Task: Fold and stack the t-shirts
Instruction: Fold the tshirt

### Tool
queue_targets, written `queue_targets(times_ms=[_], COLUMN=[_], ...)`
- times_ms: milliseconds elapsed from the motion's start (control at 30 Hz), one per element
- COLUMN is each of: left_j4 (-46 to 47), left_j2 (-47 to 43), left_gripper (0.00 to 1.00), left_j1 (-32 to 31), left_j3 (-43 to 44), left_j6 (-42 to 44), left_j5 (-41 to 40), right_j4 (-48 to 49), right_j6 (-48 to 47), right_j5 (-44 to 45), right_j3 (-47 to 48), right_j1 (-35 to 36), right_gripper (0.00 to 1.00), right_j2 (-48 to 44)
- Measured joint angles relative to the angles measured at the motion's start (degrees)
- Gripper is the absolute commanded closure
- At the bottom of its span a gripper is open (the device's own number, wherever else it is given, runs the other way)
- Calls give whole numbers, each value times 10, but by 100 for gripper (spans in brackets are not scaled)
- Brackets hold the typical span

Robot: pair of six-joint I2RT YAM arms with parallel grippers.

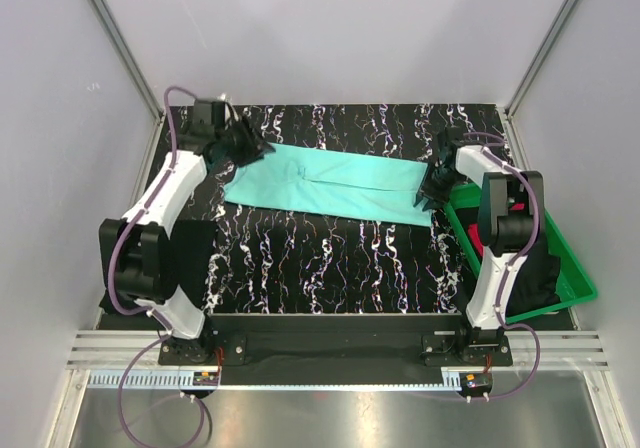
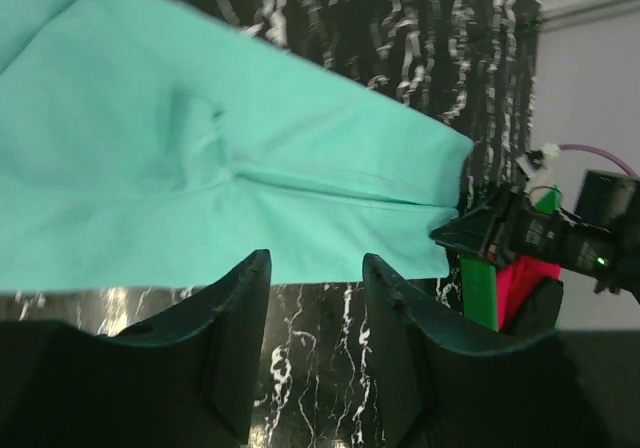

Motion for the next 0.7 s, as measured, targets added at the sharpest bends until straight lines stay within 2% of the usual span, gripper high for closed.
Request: queue_targets(times_ms=[133, 233, 367, 433, 500, 600, 700], left_j4=[-30, -69, -83, -87, -82, -70, -62], left_j2=[-5, 34, 91, 120, 145, 133, 72], left_gripper=[53, 53, 55, 63, 65, 64, 52], left_j1=[20, 30, 29, 29, 29, 29, 29], left_j3=[-117, -155, -142, -114, -82, -78, -115], left_j6=[-33, -52, -62, -62, -60, -63, -71], left_j5=[-37, -61, -94, -105, -113, -116, -114], right_j4=[31, 45, 47, 45, 43, 41, 37], right_j6=[-7, -11, -11, -11, -11, -13, -14], right_j5=[-8, -13, -13, -13, -13, -14, -14], right_j3=[-37, -63, -101, -120, -138, -159, -167], right_j1=[2, 6, 26, 35, 43, 47, 48], right_gripper=[61, 61, 61, 60, 60, 60, 60], right_j2=[-24, -41, -68, -82, -95, -110, -116])
